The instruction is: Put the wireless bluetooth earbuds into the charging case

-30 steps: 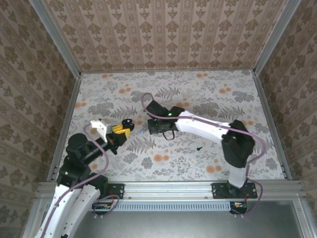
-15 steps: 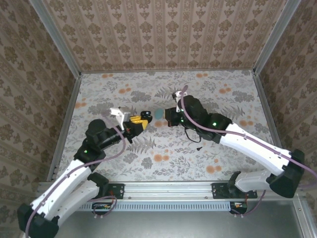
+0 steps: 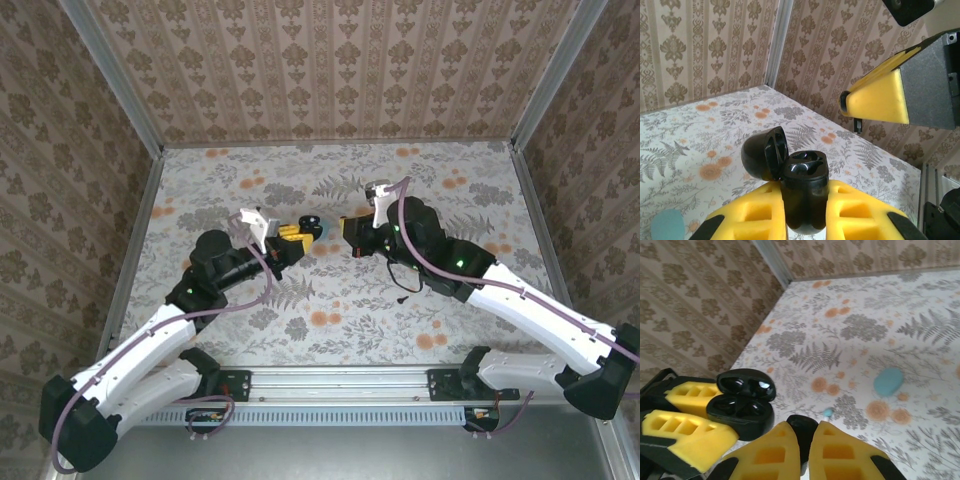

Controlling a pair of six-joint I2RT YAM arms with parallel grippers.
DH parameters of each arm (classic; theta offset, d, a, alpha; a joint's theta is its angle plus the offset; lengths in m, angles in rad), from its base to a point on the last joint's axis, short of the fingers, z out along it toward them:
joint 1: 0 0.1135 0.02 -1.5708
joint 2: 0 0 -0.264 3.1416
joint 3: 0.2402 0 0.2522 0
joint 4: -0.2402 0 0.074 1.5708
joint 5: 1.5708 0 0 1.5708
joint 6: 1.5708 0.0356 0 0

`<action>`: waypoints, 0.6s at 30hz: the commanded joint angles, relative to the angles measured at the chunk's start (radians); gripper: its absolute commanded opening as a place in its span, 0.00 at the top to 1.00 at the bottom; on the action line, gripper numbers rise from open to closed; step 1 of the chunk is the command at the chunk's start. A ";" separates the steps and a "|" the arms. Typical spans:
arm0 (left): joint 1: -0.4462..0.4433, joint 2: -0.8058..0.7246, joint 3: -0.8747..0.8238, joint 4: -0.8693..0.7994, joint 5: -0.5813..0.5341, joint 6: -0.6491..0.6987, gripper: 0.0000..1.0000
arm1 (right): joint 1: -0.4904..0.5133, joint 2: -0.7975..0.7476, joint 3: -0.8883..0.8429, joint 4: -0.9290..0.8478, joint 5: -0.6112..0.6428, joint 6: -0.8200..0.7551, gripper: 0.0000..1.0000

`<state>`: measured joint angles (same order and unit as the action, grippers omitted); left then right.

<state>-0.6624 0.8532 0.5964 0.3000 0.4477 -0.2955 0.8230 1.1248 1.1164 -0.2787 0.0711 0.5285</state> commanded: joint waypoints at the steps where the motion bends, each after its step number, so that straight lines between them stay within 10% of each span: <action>1: -0.007 -0.013 0.037 0.079 0.036 -0.005 1.00 | -0.003 -0.026 -0.022 0.137 -0.097 -0.033 0.92; 18: -0.008 -0.037 0.037 0.146 0.132 -0.065 1.00 | 0.003 0.033 0.013 0.273 -0.260 -0.104 0.91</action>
<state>-0.6624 0.8326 0.5964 0.4034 0.5472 -0.3382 0.8234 1.1473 1.0969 -0.0479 -0.1513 0.4583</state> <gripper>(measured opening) 0.166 0.094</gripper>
